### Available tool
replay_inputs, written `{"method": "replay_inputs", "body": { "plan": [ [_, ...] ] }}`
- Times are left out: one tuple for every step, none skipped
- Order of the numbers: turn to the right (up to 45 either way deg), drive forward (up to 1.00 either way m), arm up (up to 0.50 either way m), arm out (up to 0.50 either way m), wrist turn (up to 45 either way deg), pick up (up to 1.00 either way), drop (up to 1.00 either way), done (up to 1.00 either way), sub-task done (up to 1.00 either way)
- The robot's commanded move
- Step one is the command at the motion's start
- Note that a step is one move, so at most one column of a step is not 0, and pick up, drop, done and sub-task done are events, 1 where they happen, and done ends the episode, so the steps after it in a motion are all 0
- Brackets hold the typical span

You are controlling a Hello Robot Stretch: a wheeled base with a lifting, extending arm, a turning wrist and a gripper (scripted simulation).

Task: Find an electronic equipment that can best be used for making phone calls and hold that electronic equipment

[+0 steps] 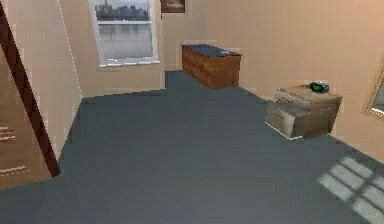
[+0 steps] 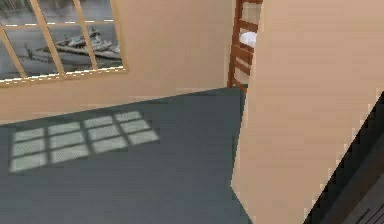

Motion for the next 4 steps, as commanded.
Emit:
{"method": "replay_inputs", "body": {
  "plan": [
    [0.0,1.00,0.00,0.00,0.0,0.00,0.00,0.00,0.00],
    [0.0,1.00,0.00,0.00,0.0,0.00,0.00,0.00,0.00],
    [0.0,1.00,0.00,0.00,0.0,0.00,0.00,0.00,0.00],
    [-3.0,0.00,0.00,0.00,0.0,0.00,0.00,0.00,0.00]
  ]
}}
